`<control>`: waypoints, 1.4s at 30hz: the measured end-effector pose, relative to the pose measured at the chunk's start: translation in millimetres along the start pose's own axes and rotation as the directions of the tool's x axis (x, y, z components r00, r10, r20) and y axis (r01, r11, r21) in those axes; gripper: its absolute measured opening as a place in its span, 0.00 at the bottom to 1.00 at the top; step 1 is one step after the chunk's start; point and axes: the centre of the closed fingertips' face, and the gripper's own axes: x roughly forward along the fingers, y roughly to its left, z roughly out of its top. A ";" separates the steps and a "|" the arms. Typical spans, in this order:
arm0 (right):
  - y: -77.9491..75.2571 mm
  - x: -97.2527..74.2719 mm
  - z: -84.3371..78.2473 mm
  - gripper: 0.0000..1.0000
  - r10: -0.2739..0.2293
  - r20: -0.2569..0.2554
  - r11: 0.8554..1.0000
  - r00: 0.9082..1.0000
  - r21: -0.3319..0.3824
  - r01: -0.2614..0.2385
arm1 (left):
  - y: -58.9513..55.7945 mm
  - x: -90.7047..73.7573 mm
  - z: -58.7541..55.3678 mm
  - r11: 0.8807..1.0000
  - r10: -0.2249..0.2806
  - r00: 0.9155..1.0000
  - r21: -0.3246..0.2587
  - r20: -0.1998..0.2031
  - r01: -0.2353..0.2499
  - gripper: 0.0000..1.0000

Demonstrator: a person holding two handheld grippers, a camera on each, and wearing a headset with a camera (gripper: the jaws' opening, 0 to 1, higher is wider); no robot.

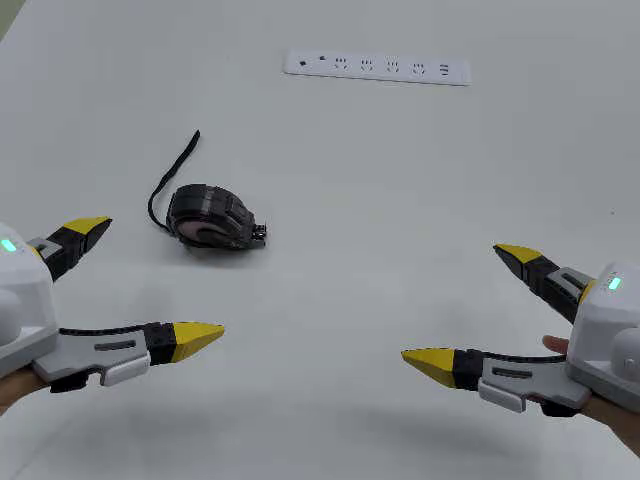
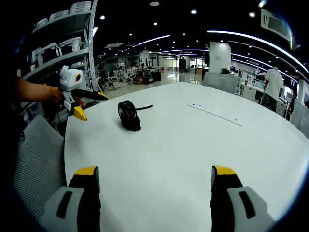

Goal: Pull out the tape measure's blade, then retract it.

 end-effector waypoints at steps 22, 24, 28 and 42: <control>1.1 0.2 -1.9 0.97 0.008 -0.011 1.000 1.000 -0.011 -0.008 | 1.0 0.8 -0.3 1.000 -0.001 1.000 0.004 -0.002 0.001 1.00; 1.0 0.1 -2.6 0.97 0.009 -0.015 1.000 1.000 -0.012 -0.010 | 0.4 1.4 -0.6 1.000 -0.003 1.000 0.006 -0.006 0.003 1.00; 0.8 0.0 -2.0 0.96 0.012 -0.017 1.000 1.000 -0.017 -0.012 | -0.1 2.1 -0.6 1.000 -0.007 1.000 0.009 -0.008 0.007 1.00; -0.9 6.5 -0.9 0.93 0.032 -0.023 0.999 0.999 -0.037 -0.033 | 2.6 9.5 -2.4 0.998 -0.033 0.999 0.051 -0.039 0.035 0.99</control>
